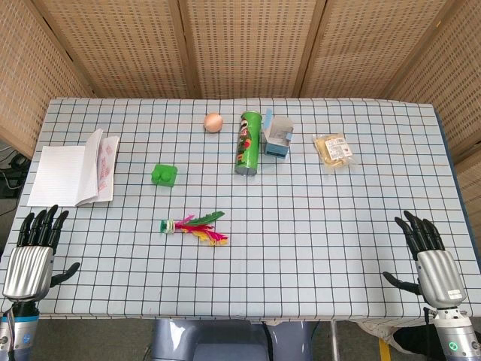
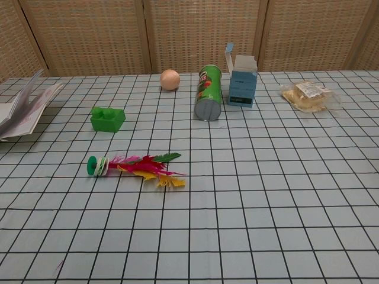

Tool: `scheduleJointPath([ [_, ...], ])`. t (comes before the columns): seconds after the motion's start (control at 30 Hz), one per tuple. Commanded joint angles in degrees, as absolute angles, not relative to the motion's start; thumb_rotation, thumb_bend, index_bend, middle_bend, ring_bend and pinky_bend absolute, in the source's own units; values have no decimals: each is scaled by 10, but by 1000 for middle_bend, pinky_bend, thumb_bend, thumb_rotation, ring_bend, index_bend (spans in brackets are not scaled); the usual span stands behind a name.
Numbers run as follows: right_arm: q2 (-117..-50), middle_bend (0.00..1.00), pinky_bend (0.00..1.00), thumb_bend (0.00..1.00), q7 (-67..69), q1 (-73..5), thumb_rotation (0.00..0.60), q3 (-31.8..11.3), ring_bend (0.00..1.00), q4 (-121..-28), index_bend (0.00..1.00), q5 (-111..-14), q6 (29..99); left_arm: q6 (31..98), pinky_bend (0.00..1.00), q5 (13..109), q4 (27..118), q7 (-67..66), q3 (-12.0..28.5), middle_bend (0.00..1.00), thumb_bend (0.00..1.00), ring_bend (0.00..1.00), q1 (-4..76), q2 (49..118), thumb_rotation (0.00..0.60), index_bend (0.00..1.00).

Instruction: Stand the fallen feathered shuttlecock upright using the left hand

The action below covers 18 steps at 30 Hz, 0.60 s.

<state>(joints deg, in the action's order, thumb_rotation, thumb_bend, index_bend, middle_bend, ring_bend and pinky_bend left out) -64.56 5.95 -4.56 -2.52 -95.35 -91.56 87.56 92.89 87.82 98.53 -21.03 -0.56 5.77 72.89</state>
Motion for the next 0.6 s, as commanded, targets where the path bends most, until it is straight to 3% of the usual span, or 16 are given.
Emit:
scheduleJointPath([
  [0.03, -645, 0, 0, 41, 59, -45, 600, -25, 0, -954, 33, -916, 876, 929, 0, 880, 986, -209, -4, 0, 0, 0, 57, 728, 600, 0],
  [0.43, -643, 0, 0, 41, 64, -45, 600, -27, 0, -955, 33, -909, 874, 917, 0, 887, 992, -209, 3, 0, 0, 0, 57, 728, 600, 0],
  [0.6, -644, 0, 0, 41, 69, -49, 600, -32, 0, -948, 33, -894, 864, 879, 0, 883, 1029, -234, 16, 0, 0, 0, 80, 724, 600, 2],
])
